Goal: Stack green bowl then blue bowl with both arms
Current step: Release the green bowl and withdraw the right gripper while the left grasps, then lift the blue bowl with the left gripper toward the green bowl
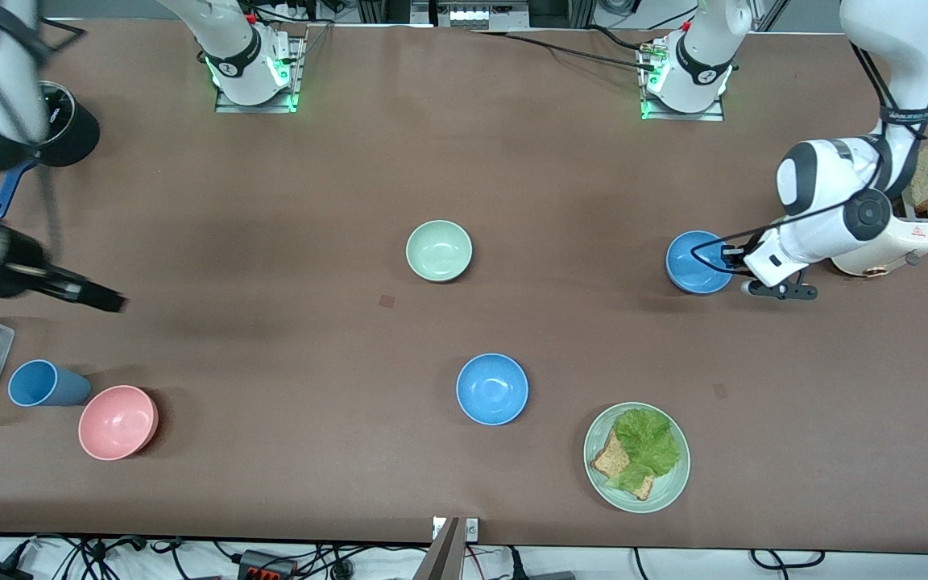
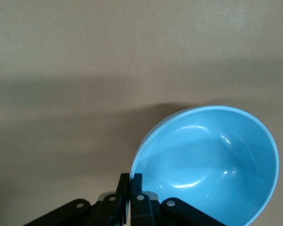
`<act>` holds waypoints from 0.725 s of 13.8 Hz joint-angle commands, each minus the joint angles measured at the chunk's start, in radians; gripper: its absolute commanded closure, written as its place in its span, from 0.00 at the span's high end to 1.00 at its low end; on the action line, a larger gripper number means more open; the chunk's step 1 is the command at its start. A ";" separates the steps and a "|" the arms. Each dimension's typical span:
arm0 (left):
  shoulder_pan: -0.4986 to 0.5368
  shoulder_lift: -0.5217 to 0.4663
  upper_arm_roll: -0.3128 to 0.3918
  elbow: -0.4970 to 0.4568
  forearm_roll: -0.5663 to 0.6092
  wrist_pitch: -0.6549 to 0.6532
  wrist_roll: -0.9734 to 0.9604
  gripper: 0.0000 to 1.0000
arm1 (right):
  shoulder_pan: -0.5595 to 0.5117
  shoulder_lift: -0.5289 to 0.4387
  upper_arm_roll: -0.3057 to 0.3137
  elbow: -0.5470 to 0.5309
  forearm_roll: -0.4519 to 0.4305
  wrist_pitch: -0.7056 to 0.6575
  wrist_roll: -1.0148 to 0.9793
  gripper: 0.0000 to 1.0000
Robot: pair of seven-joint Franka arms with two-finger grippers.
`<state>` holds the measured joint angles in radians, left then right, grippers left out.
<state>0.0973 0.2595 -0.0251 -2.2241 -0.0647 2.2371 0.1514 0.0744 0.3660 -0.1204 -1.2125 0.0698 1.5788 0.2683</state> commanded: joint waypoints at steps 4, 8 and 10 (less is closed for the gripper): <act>0.002 -0.020 -0.027 0.287 -0.150 -0.428 -0.001 0.01 | -0.148 -0.111 0.071 -0.088 -0.024 0.010 -0.211 1.00; 0.002 -0.074 -0.215 0.288 -0.178 -0.425 -0.315 0.01 | -0.162 -0.143 0.127 -0.113 -0.102 0.020 -0.215 1.00; 0.002 -0.089 -0.321 0.284 -0.211 -0.409 -0.493 0.01 | -0.166 -0.183 0.127 -0.178 -0.102 0.029 -0.216 1.00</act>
<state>0.0913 0.2008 -0.2680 -1.9325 -0.2448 1.8250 -0.2070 -0.0754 0.2542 -0.0093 -1.2924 -0.0157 1.5853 0.0608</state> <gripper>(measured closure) 0.956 0.000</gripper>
